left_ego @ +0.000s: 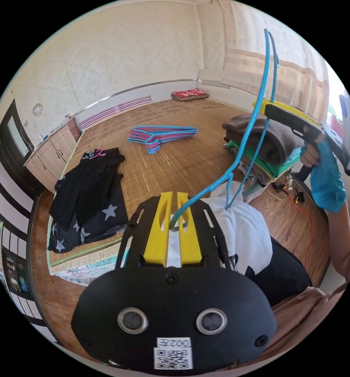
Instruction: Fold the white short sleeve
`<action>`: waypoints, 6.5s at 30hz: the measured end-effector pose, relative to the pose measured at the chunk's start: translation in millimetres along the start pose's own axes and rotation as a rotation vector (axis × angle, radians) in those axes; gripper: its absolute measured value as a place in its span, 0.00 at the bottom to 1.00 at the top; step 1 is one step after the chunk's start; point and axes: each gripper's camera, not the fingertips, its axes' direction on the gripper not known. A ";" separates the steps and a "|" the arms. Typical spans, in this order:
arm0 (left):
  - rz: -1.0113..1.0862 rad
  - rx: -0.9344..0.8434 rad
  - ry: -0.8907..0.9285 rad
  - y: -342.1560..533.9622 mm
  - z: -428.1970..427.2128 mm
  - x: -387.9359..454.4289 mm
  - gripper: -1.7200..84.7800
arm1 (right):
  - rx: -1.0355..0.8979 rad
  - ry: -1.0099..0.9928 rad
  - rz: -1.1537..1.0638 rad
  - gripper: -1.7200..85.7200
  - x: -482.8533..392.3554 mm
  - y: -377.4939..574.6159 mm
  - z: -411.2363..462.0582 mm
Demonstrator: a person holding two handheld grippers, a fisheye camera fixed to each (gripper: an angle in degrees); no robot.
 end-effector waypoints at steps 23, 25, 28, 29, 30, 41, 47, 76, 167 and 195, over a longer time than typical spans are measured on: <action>-0.059 0.009 0.020 -59.8 127.7 -83.9 0.01 | -0.221 -0.037 -0.032 0.01 1.2 -21.5 198.4; -0.062 -0.016 0.027 -71.2 144.1 -91.2 0.01 | -0.267 -0.021 -0.036 0.01 6.2 -41.3 217.1; -0.054 -0.014 0.050 -82.8 166.8 -100.7 0.01 | -0.380 -0.073 -0.034 0.03 13.8 -58.5 259.8; -0.047 -0.016 0.048 -85.5 174.3 -102.4 0.01 | -0.438 -0.112 -0.031 0.06 14.9 -59.6 278.8; -0.045 -0.019 0.045 -86.6 178.1 -103.0 0.01 | -0.455 -0.128 -0.033 0.07 14.6 -59.3 286.7; -0.088 -0.060 0.059 -94.1 236.0 -120.7 0.01 | -0.470 -0.071 0.040 0.06 12.2 -49.9 342.4; -0.119 -0.026 0.097 -132.8 254.3 -134.3 0.01 | -0.407 0.019 0.094 0.02 35.8 -117.7 361.3; 0.009 -0.152 -0.009 -299.4 458.7 -130.2 0.07 | -0.608 0.365 -0.523 0.09 69.4 -279.7 659.8; -0.541 0.048 -0.167 36.3 -41.9 30.2 0.01 | -0.276 -0.247 0.063 0.01 -80.0 -137.9 -19.2; -0.425 -0.073 -0.216 87.6 -17.2 56.1 0.01 | -0.404 -0.165 0.012 0.01 -100.0 -74.8 20.3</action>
